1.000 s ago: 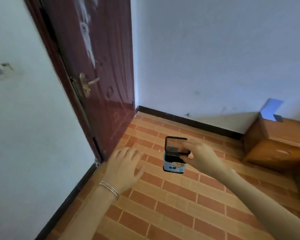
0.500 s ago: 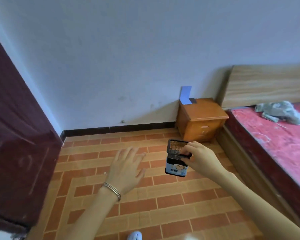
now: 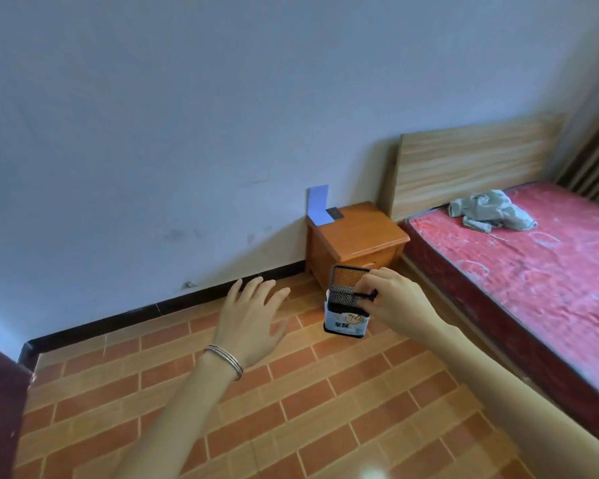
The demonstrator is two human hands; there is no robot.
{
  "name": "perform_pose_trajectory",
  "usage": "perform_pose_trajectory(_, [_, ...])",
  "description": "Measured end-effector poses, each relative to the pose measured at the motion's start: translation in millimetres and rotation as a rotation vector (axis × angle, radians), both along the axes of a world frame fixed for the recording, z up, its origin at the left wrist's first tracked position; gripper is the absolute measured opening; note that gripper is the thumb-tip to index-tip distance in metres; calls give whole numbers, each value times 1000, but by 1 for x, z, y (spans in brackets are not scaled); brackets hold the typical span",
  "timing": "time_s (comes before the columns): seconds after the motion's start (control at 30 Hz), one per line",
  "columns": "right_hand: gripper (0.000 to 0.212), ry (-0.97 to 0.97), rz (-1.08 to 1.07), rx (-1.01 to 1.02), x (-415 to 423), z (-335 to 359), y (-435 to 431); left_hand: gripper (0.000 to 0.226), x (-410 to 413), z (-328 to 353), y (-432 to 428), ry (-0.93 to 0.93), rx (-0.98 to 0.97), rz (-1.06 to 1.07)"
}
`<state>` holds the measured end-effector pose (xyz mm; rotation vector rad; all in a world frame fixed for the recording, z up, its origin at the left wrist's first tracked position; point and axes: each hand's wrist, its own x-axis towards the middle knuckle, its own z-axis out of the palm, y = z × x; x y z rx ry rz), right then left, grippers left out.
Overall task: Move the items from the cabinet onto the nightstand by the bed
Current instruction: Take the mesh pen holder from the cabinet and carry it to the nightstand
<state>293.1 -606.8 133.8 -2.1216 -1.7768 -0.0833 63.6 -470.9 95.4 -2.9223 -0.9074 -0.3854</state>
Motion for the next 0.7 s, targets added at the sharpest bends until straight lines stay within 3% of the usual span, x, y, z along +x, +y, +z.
perform_pose_trajectory(0.37, [11,34,-46,-76,139,-39,89,51,145,-41,94,-19,-33,-50])
perform_pose_trajectory(0.7, [12,46,0,-13,322,-14,183,51,320,-35,173,-46,-53,-13])
